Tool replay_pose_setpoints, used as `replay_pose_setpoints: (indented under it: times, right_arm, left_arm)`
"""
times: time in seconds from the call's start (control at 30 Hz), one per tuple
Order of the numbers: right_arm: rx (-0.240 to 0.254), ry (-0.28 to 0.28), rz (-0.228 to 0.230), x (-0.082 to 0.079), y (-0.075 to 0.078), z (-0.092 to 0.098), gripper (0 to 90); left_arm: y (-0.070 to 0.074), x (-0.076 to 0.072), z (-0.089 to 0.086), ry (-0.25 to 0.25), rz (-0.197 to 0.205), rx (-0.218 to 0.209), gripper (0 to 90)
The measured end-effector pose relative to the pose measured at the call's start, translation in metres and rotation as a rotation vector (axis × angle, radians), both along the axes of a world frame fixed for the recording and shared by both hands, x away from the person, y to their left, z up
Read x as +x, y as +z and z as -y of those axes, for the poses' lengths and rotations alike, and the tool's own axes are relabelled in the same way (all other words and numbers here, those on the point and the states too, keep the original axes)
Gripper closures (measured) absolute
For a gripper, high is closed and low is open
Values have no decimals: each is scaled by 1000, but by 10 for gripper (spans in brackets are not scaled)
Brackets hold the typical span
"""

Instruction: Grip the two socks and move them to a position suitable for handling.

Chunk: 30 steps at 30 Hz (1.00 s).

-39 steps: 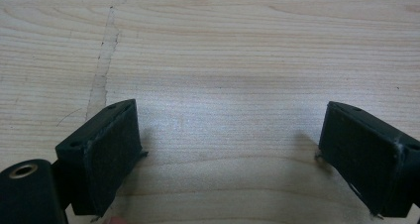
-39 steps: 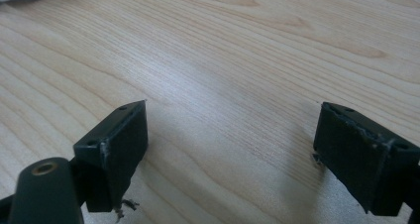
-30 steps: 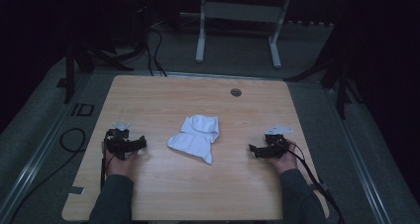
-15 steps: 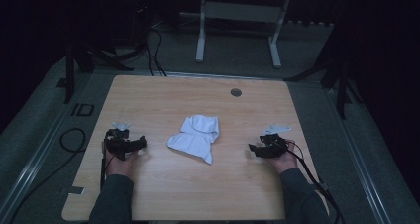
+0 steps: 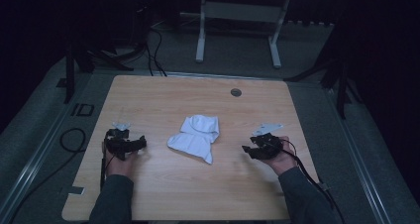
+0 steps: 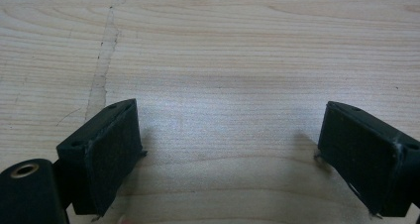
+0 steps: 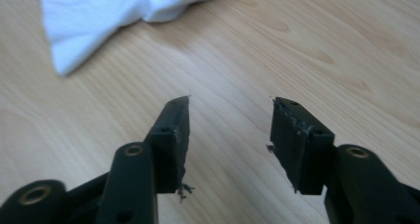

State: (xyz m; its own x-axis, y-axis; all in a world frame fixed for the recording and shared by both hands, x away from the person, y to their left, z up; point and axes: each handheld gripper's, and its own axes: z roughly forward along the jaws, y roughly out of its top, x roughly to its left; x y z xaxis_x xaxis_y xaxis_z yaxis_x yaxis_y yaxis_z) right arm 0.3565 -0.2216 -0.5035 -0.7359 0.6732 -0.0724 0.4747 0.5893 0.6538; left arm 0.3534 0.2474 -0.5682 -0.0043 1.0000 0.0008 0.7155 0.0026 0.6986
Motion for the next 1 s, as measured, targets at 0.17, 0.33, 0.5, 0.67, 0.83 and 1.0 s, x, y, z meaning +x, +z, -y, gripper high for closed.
replay_pose_setpoints:
  times: [0.17,0.33,0.5,0.67,0.83,1.0]
  right_arm:
    - [-18,43,4,-2,8,-13,519]
    - [-62,108,0,-4,14,-38,576]
    - [-61,142,-7,-3,16,-56,613]
    - [-56,192,-3,-1,20,-83,663]
    - [-42,215,1,0,24,-102,701]
    - [-30,264,5,3,29,-132,728]
  left_arm:
    - [0,0,0,0,0,0,96]
    - [0,0,0,0,0,0,96]
    - [0,0,0,0,0,0,97]
    - [0,0,1,-4,0,1,101]
    - [0,0,1,-5,1,1,104]
    - [0,0,2,-9,3,1,106]
